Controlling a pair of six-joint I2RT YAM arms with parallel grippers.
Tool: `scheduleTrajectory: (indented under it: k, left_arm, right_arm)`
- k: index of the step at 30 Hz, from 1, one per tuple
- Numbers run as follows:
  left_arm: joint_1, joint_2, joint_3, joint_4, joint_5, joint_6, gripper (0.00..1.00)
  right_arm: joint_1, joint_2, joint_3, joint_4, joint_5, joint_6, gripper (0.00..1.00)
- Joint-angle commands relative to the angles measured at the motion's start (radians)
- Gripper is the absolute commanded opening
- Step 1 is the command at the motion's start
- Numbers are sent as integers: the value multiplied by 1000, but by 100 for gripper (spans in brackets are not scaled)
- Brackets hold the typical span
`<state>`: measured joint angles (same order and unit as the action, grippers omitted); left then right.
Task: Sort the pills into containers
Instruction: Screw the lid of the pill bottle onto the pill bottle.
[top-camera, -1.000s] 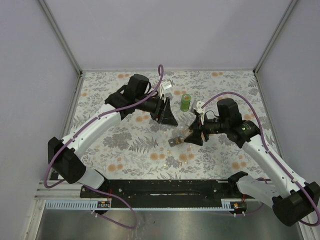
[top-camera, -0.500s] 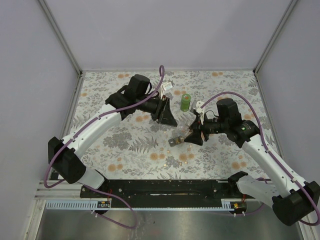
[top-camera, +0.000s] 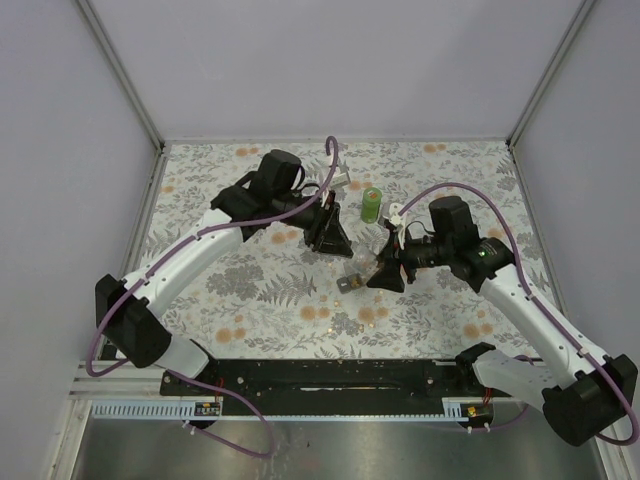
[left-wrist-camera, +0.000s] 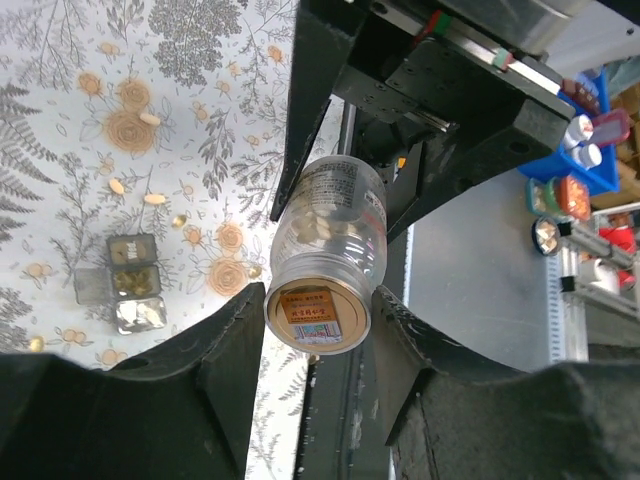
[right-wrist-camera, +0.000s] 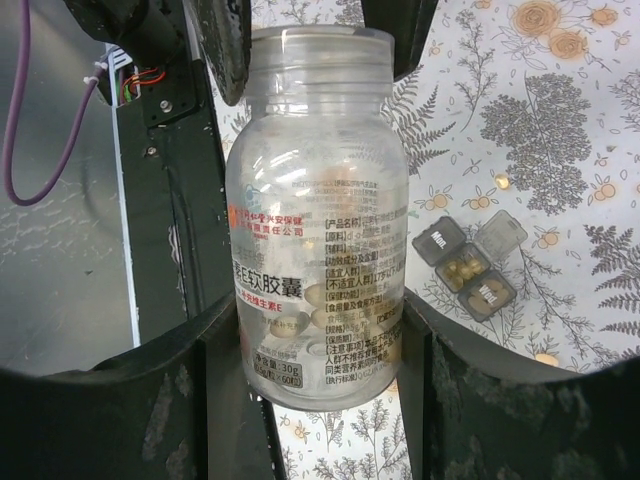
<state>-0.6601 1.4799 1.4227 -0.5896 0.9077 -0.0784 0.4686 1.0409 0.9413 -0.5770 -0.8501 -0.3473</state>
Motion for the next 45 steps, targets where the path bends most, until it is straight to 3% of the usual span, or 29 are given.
scheduleTrajectory:
  k: [1,10,20,27,34,39,40,43,45]
  left_arm:
    - [-27,-56,-17,72,97,152,34]
    - [-30,-108,-87,67,200,429,38]
    - [-32,-118,-82,-88,295,744,50]
    - [-42,-135,-85,-180,272,936,56]
    - [-45,-133,-74,-181,211,977,66]
    - [-42,-136,-42,-182,139,968,82]
    - [-42,-138,-39,-174,128,957,90]
    - [-13,-139,-50,-69,122,817,98]
    - [19,-141,-67,25,138,693,99]
  right_arm:
    - [11,13,25,52,-58,21,0]
    - [-13,41,36,63,-141,60,0]
    - [-21,70,44,57,-205,71,0]
    - [-21,84,47,55,-234,76,0]
    - [-22,102,44,57,-271,88,0]
    - [-22,102,42,58,-271,88,0]
    - [-22,97,40,57,-264,82,0]
    - [-22,82,33,55,-247,73,0]
    - [-22,65,33,48,-227,62,0]
